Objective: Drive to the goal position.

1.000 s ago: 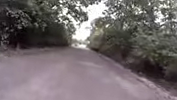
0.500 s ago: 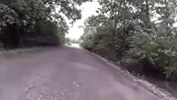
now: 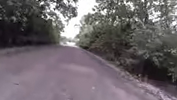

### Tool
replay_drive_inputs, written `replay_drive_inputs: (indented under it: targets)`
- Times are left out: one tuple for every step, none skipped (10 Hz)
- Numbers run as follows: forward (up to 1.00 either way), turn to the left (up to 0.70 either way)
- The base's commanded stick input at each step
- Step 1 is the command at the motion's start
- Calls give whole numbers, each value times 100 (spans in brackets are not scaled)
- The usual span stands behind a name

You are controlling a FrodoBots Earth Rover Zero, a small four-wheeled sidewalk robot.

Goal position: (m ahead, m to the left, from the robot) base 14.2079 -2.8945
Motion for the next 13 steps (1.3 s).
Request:
replay_drive_inputs:
  targets:
    - [100, -5]
    - [100, -4]
    - [100, -4]
    - [100, -4]
    - [100, -4]
    - [100, -4]
    - [100, -3]
    - [100, -3]
    - [100, -3]
    - [100, -3]
    - [100, -3]
    - [100, -3]
    - [100, -3]
